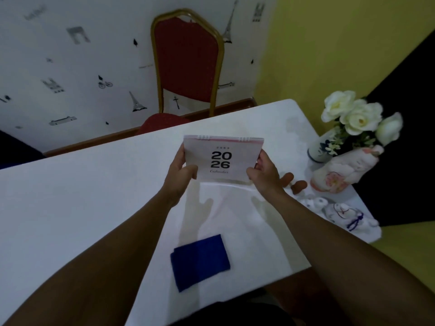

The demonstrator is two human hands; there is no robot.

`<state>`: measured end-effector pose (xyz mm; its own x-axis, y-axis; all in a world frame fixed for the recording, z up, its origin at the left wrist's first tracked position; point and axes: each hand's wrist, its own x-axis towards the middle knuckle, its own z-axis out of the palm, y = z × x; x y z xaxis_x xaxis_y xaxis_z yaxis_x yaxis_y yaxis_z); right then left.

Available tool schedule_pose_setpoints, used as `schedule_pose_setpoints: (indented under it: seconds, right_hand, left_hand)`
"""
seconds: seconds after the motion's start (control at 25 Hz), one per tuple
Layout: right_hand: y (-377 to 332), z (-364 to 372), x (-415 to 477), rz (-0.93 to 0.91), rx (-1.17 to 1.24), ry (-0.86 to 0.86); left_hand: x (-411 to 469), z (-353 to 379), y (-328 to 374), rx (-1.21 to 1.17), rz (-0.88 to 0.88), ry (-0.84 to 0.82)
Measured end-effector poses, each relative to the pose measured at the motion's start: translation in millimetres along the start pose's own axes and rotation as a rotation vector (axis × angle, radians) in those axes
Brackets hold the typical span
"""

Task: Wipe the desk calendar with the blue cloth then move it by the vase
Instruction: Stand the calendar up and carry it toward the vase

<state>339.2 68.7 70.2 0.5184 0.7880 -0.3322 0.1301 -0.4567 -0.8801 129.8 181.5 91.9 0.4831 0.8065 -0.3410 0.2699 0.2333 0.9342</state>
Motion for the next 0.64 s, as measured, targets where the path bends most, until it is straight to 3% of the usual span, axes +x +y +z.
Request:
schedule_pose_setpoints:
  seconds: [0.36,0.64]
  right_hand:
    - [16.8,-79.4,31.5,0.109,0.154,0.211]
    - [30.2,-102.3,31.8,0.235,0.205,0.258]
  left_hand:
    - [81.8,93.1,33.2,0.063,0.008,-0.123]
    - [110.3,140.5,36.5,0.147,-0.023,-0.172]
